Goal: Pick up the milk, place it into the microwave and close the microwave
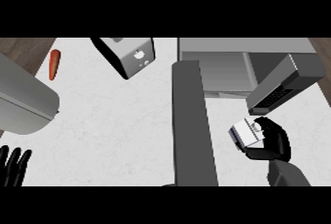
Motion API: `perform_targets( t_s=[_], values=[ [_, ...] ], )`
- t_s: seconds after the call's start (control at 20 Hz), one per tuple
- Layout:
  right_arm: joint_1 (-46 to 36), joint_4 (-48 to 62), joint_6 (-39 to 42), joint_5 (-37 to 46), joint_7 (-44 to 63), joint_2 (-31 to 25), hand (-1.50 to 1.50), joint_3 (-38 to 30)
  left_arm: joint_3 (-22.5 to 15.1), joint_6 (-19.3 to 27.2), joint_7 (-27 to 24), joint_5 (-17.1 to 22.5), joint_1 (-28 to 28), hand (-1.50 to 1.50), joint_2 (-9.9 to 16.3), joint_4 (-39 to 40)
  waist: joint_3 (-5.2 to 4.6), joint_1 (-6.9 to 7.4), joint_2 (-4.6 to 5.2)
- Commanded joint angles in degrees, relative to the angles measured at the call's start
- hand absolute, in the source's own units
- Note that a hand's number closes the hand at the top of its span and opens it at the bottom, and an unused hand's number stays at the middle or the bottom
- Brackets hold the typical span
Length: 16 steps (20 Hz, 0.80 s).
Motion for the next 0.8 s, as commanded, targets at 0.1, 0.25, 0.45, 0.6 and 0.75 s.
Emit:
perform_targets(
  t_s=[0.1,0.25,0.45,0.6,0.75],
  values=[
    [3.01,-7.89,4.61,2.25,-1.5,4.34,1.5,6.33,-1.71,0.79,-0.99,-2.98,2.91,-1.5,-2.43,-1.31,-0.04,-0.89,-0.25],
    [6.02,-18.58,4.45,0.4,7.92,2.78,1.5,7.7,-0.42,-0.89,-2.66,-2.1,2.01,-1.5,-2.36,0.72,-0.09,-1.29,-0.31],
    [14.84,-36.05,-1.69,1.71,15.99,6.88,1.5,12.91,0.26,-1.57,-2.23,-1.57,3.94,-1.5,-1.84,-1.3,-0.13,-1.68,-0.44],
    [20.28,-47.46,-2.53,-0.21,23.95,8.31,1.5,14.94,2.05,-3.74,-4.62,0.94,5.2,-1.5,-1.65,-0.04,-0.13,-1.54,-0.41],
    [23.1,-54.48,-11.04,-1.98,28.68,10.5,1.5,21.92,2.42,-3.75,-2.88,1.7,4.49,-1.5,-1.62,-0.99,-0.08,-1.16,-0.29]
  ],
)
